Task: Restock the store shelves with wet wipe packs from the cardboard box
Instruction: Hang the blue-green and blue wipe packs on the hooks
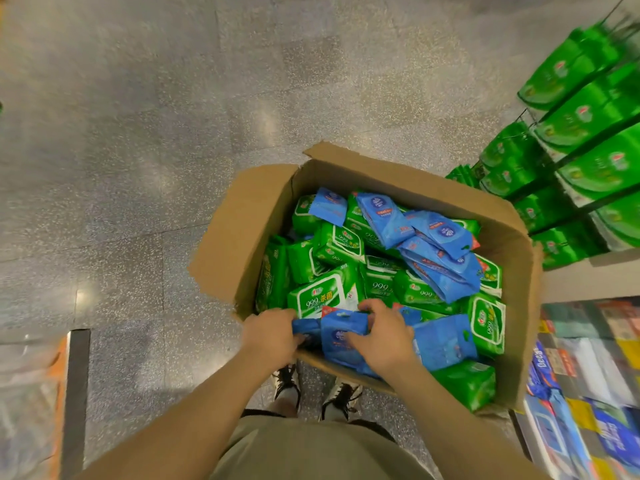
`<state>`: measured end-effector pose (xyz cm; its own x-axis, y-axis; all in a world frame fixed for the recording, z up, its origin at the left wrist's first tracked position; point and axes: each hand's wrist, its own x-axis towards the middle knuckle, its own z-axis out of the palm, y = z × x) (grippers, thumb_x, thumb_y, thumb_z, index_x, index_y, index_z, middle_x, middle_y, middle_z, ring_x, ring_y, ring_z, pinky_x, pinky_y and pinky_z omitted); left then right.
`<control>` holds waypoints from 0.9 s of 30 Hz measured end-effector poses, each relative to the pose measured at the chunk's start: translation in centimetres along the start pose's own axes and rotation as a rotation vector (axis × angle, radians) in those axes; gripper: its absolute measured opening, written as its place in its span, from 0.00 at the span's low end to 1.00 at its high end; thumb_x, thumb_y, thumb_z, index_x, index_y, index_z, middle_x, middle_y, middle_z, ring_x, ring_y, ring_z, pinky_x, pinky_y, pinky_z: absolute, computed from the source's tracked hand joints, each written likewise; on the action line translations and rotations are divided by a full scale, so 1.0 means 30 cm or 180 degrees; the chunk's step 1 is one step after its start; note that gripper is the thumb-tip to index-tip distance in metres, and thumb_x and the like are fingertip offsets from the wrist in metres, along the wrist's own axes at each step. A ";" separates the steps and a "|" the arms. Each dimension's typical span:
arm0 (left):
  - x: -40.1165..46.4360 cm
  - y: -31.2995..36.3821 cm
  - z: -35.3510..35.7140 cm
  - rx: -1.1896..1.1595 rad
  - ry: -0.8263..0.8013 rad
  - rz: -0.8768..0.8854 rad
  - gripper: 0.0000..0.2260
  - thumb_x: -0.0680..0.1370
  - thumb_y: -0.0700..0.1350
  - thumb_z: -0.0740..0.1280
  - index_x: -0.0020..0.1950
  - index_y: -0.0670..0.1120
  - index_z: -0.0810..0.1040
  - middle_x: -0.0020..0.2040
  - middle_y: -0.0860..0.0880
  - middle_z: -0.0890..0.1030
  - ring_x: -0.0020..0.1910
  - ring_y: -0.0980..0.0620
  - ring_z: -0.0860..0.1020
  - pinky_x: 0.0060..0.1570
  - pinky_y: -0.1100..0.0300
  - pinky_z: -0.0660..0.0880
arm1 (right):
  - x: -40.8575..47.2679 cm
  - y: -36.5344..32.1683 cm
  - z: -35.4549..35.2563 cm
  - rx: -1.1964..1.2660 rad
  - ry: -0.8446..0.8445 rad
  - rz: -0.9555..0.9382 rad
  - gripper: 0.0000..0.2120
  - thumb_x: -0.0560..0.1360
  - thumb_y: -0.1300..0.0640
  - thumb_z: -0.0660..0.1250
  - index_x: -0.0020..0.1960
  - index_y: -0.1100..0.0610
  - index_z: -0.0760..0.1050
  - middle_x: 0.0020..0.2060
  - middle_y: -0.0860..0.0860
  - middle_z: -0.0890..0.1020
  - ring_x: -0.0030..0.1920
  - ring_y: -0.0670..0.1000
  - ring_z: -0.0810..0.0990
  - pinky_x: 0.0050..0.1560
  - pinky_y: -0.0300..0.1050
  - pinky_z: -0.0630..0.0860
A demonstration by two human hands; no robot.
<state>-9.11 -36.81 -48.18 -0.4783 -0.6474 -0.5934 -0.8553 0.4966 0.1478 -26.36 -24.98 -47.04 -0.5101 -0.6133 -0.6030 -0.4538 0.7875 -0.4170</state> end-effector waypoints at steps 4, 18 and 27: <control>-0.031 -0.002 -0.005 -0.0825 0.0208 0.0051 0.05 0.79 0.50 0.69 0.46 0.53 0.76 0.43 0.52 0.77 0.43 0.52 0.77 0.39 0.59 0.69 | -0.030 0.050 -0.028 -0.0240 -0.0164 -0.0259 0.16 0.76 0.42 0.71 0.62 0.44 0.76 0.61 0.47 0.77 0.68 0.54 0.67 0.65 0.53 0.66; -0.164 0.223 -0.221 -0.2386 0.0628 0.0486 0.04 0.79 0.46 0.71 0.44 0.51 0.82 0.34 0.50 0.80 0.35 0.58 0.76 0.42 0.58 0.71 | -0.173 0.059 -0.149 0.2396 0.0084 -0.1225 0.10 0.77 0.61 0.72 0.45 0.46 0.77 0.38 0.37 0.81 0.41 0.36 0.78 0.47 0.35 0.74; -0.268 0.422 -0.200 -0.4764 -0.0568 0.0304 0.23 0.74 0.56 0.68 0.66 0.48 0.78 0.58 0.47 0.86 0.57 0.47 0.85 0.59 0.48 0.79 | -0.189 0.007 -0.263 0.4055 0.0517 -0.0935 0.07 0.79 0.62 0.71 0.54 0.52 0.81 0.49 0.52 0.88 0.51 0.53 0.86 0.55 0.55 0.81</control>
<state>-17.29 -28.79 -36.78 -0.6065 -0.5164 -0.6046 -0.2835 -0.5699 0.7712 -29.33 -21.81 -38.33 -0.6331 -0.7002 -0.3300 0.3944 0.0750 -0.9159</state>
